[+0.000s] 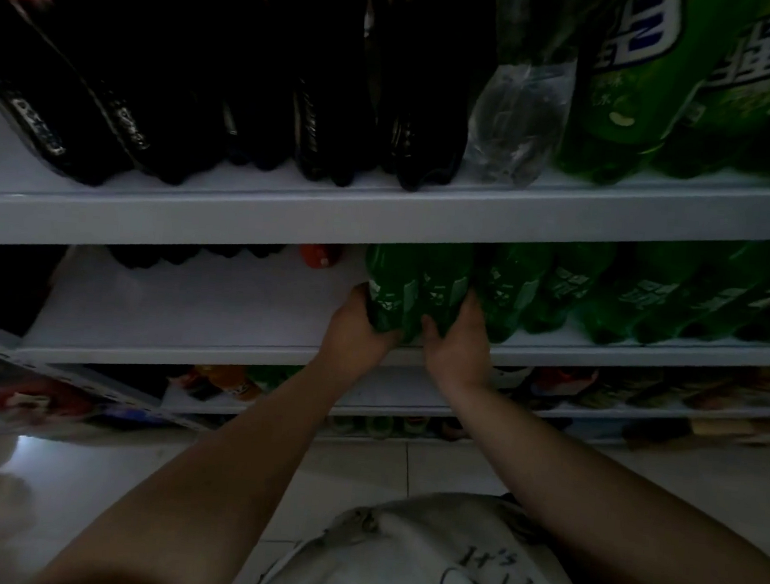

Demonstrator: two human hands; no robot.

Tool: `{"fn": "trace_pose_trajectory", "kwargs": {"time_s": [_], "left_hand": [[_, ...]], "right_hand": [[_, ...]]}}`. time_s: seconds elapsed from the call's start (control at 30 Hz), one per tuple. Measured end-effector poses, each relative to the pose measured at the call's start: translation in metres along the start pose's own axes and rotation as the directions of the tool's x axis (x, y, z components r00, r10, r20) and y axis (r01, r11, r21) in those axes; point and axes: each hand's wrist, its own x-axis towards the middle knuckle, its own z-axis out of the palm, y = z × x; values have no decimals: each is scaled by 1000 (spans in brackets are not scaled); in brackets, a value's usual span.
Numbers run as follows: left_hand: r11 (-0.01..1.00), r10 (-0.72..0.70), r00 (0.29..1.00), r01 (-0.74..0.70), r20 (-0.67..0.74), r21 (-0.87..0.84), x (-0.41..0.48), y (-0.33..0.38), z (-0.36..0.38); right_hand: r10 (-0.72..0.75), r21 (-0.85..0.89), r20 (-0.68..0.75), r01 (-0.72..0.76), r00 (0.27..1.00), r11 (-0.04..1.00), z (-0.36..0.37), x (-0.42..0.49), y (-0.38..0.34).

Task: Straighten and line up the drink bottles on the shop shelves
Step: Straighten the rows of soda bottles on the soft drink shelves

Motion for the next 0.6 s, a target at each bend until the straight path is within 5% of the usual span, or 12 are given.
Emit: {"fn": "trace_pose_trajectory", "kwargs": {"time_s": [0.27,0.4,0.6], "left_hand": [[974,43,990,-11,-138,228,2,-2,11],[994,73,997,-74,17,85,3,-3,11],[996,59,994,-53,-88,68,-4,-5,5]], "right_hand": [[41,-176,-51,-49,998,983,6,6,3],[40,-77,-35,-42,999,996,8,1,3],[84,-64,-35,-86,996,994,4,-1,8]]}}
